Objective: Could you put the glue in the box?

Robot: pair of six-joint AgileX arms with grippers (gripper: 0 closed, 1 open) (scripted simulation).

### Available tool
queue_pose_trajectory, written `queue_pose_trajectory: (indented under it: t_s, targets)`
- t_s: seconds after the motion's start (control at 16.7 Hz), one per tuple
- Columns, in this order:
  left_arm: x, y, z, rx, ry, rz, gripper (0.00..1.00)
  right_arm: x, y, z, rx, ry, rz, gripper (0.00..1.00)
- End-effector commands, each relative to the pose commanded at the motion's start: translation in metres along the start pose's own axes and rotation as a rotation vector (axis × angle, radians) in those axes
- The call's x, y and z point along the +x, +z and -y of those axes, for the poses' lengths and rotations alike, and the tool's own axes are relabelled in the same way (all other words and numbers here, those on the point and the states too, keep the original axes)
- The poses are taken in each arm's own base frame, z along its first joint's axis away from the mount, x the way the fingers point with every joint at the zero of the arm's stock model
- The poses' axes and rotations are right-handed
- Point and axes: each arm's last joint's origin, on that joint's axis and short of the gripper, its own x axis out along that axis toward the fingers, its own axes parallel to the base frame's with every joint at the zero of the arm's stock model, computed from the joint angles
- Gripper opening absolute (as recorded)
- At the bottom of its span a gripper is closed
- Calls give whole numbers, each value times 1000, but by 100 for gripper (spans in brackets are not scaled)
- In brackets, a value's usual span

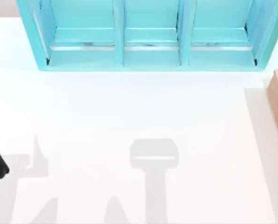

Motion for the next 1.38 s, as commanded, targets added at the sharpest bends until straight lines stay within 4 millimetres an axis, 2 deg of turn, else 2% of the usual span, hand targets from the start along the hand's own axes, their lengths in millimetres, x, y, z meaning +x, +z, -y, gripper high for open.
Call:
queue_pose_trajectory:
  t_s: [0.18,0.54,1.38]
  targets:
    - [0,0,0,0,0,0,100,-8,-8,-10,20,-23,29,0]
    - [0,0,0,0,0,0,100,-6,-7,-9,14,-18,25,0]
    - [0,0,0,0,0,0,100,31,-19,-9,24,-21,9,0]
